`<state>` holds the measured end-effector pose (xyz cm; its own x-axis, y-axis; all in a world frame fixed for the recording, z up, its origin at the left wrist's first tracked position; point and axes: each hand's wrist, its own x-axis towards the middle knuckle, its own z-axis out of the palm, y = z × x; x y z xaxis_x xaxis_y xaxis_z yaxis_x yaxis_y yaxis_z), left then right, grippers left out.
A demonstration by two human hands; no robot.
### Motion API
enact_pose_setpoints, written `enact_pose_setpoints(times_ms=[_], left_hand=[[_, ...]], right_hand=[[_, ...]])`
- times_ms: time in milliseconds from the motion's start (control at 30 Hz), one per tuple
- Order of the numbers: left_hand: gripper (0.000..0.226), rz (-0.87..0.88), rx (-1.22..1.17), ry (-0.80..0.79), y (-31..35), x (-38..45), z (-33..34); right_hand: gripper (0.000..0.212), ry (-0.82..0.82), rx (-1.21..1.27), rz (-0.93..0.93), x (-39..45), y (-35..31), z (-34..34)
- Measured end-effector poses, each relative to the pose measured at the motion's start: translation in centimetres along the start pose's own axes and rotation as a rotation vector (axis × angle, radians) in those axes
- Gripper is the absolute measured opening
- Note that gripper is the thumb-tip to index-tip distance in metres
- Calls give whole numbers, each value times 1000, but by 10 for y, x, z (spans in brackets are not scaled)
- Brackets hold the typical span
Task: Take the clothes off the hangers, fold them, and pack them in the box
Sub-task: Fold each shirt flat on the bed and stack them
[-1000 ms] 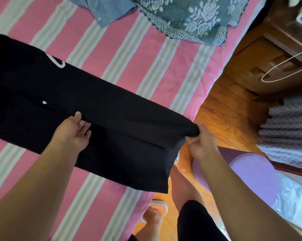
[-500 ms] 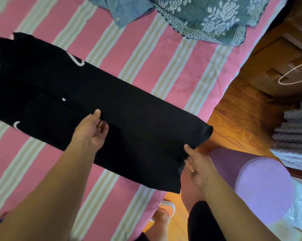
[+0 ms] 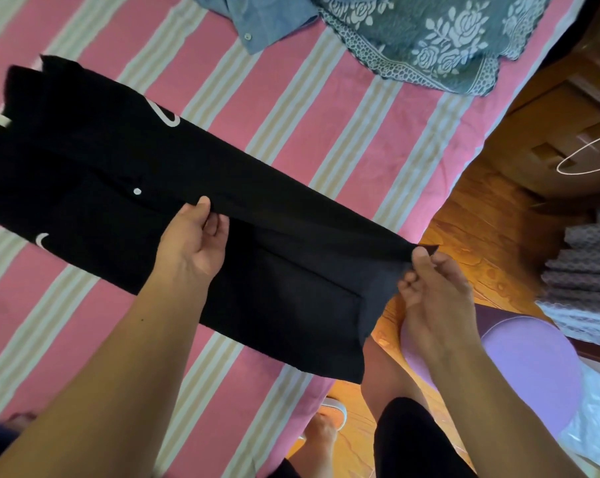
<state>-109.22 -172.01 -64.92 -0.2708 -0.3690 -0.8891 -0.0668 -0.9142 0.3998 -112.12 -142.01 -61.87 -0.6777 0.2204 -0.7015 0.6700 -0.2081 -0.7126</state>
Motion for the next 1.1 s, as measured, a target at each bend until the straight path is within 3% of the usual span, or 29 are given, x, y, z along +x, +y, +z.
enact_pose_setpoints(times_ms=[67, 133, 200, 333, 467, 633, 733, 800, 867, 967, 1100], left_hand=[[23, -1, -6, 3, 0, 1, -4], [41, -23, 67, 75, -2, 5, -9], [54, -24, 177, 167, -4, 7, -12], [43, 60, 437, 266, -5, 12, -15], [29, 98, 591, 295, -6, 17, -13], [27, 119, 665, 293, -8, 22, -17], [37, 96, 664, 237, -10, 22, -17], [59, 74, 651, 218, -10, 20, -15], [73, 47, 633, 242, -8, 19, -13], [76, 56, 596, 238, -10, 19, -14], [68, 88, 603, 262, -14, 21, -10]], right_hand=[[19, -105, 144, 31, -4, 5, -3], [9, -103, 197, 157, -1, 23, -11], [21, -66, 186, 260, 3, 42, -16], [31, -2, 169, 340, 9, 65, -20], [22, -28, 132, 312, 10, 67, -16], [32, 81, -82, 304, 9, 66, -16], [49, 59, -176, 192, 31, 48, -19], [60, 112, -185, 142, 57, 32, -20], [52, 161, -227, 107, 80, 17, -19], [17, 230, -206, 109, 103, 6, -21], [10, 317, -219, 155, 123, 4, -28]])
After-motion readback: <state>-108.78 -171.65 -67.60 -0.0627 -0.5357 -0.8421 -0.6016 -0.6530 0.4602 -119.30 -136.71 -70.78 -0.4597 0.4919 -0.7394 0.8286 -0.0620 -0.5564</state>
